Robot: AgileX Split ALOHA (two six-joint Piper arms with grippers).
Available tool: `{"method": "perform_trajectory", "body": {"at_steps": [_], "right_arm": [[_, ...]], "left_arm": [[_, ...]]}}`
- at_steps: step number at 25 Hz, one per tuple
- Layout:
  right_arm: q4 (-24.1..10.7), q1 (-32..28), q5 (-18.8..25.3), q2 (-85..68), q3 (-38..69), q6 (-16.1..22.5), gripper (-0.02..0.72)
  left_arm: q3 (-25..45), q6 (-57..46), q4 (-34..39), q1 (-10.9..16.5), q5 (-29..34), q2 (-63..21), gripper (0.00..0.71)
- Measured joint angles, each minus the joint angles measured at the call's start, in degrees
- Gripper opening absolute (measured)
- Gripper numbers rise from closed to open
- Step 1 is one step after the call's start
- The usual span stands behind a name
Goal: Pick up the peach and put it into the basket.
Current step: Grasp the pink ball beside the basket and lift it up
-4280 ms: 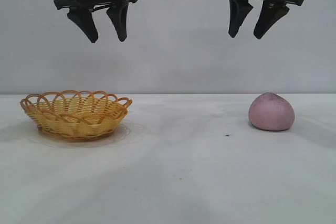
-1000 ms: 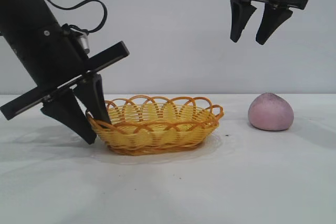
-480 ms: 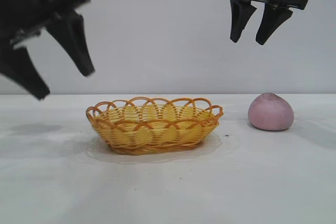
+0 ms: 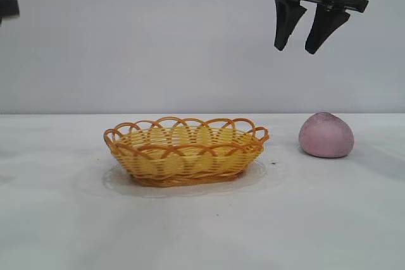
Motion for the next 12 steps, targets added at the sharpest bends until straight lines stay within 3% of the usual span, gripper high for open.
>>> {"method": "perform_trajectory", "body": {"at_steps": [6, 12], "right_arm": [[0.3, 0.0, -0.5, 0.0, 0.0, -0.1, 0.384], [0.6, 0.0, -0.5, 0.0, 0.0, -0.1, 0.384]], "left_arm": [[11.1, 0.5, -2.0, 0.0, 6.6, -21.1, 0.395], [15.8, 6.9, -8.2, 0.0, 11.2, -29.4, 0.395]]}}
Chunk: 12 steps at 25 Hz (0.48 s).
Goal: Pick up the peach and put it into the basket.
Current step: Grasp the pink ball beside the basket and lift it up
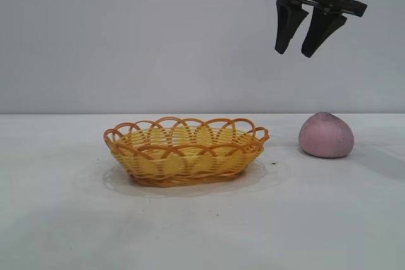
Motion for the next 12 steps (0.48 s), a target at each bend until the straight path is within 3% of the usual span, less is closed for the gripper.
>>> {"method": "perform_trajectory", "body": {"at_steps": [7, 12], "right_arm": [[-0.1, 0.0, 0.8, 0.0, 0.0, 0.0, 0.384], [-0.2, 0.0, 1.3, 0.0, 0.0, -0.4, 0.384]], "left_arm": [[2.1, 3.7, -4.1, 0.0, 4.4, -7.8, 0.395], [0.7, 3.7, -4.1, 0.0, 12.8, -12.3, 0.395]]}}
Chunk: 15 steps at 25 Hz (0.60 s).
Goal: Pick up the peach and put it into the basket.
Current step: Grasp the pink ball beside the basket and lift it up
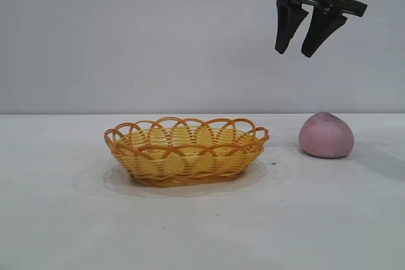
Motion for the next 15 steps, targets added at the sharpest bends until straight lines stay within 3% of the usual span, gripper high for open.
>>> {"method": "perform_trajectory", "body": {"at_steps": [11, 15], "right_arm": [[-0.3, 0.0, 6.3, 0.0, 0.0, -1.2, 0.384], [-1.2, 0.0, 9.7, -0.2, 0.1, -1.2, 0.384]], "left_arm": [[0.6, -0.5, 5.1, 0.0, 3.9, -19.8, 0.395], [0.7, -0.6, 5.2, 0.0, 4.0, -20.9, 0.395]]}}
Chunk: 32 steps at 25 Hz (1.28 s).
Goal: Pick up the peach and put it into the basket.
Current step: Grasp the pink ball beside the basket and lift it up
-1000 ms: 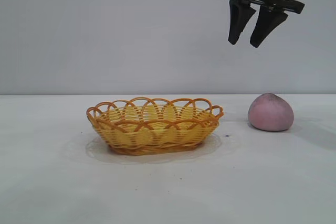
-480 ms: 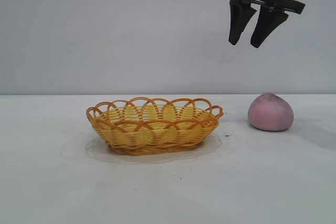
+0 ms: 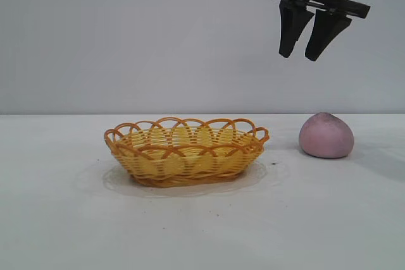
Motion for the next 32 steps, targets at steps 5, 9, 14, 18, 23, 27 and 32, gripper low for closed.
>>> {"method": "perform_trajectory", "body": {"at_steps": [5, 9, 14, 18, 23, 27, 32], "right_arm": [[-1.5, 0.0, 5.1, 1.3, 0.0, 0.1, 0.384], [-1.9, 0.0, 6.1, 4.6, 0.0, 0.5, 0.384], [-2.5, 0.0, 6.1, 8.6, 0.0, 1.8, 0.384], [-3.7, 0.0, 5.6, 10.7, 0.0, 2.3, 0.278], [-5.1, 0.7, 4.4, 10.2, -0.1, 2.4, 0.06], [-4.7, 4.3, 4.0, 5.3, 0.0, 2.1, 0.0], [-3.6, 12.8, 0.9, -2.2, -0.1, 2.0, 0.0]], "left_arm": [[0.0, 0.0, 0.0, 0.0, 0.0, 0.0, 0.395], [0.0, 0.0, 0.0, 0.0, 0.0, 0.0, 0.395], [0.0, 0.0, 0.0, 1.2, 0.0, 0.0, 0.395], [0.0, 0.0, 0.0, 5.4, 0.0, 0.0, 0.395], [0.0, 0.0, 0.0, 7.7, 0.0, 0.0, 0.395], [0.0, 0.0, 0.0, 7.8, 0.0, 0.0, 0.395], [0.0, 0.0, 0.0, 8.3, 0.0, 0.0, 0.395]]}}
